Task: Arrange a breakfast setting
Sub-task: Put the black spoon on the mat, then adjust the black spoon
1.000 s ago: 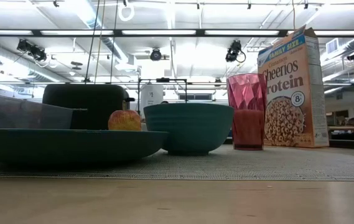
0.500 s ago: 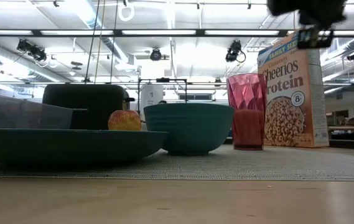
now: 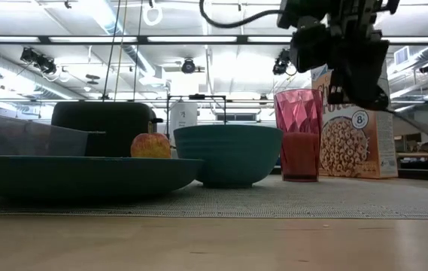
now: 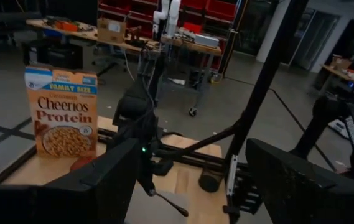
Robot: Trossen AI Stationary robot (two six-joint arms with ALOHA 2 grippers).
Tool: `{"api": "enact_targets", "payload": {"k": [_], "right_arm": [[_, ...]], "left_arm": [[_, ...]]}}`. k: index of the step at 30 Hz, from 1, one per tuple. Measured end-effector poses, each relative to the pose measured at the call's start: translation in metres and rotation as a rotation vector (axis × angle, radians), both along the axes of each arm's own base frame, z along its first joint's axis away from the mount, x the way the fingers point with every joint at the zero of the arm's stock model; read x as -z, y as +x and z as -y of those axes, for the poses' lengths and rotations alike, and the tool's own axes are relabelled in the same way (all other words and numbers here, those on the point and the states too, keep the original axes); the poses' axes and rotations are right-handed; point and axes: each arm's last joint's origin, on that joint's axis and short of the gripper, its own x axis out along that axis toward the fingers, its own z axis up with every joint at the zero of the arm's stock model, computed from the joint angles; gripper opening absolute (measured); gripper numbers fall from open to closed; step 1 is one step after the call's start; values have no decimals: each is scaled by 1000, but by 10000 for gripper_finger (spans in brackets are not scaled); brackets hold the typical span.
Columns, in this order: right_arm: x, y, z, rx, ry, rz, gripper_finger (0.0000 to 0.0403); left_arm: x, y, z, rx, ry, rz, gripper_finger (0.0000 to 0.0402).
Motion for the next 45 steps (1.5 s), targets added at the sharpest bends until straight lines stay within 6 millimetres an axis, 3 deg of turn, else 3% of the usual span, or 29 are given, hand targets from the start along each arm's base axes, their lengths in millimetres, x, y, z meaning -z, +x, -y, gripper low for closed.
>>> {"api": "enact_targets", "payload": {"k": [5,9,14,20,26,33,38,45], "right_arm": [[-15,-13,-4,-5,3,63,12],[-11,-37,-1,76,15,118,12],[17,-56,3,217,82,247,12],[60,-62,10,267,98,297,12],[75,-58,20,274,38,278,36],[77,-57,23,313,-110,291,107],[72,-63,22,321,-116,283,154],[58,-78,8,263,-183,311,168]], "left_arm": [[3,-3,3,17,-32,-23,298],[5,-5,6,29,-56,-34,298],[6,-7,7,38,-50,-41,298],[7,-5,4,10,-35,-48,298],[7,-1,-1,-21,-38,-50,298],[7,-1,-2,-27,-67,-45,298],[7,-1,-2,-27,-66,-45,298],[7,-1,-2,-27,-65,-46,298]]}}
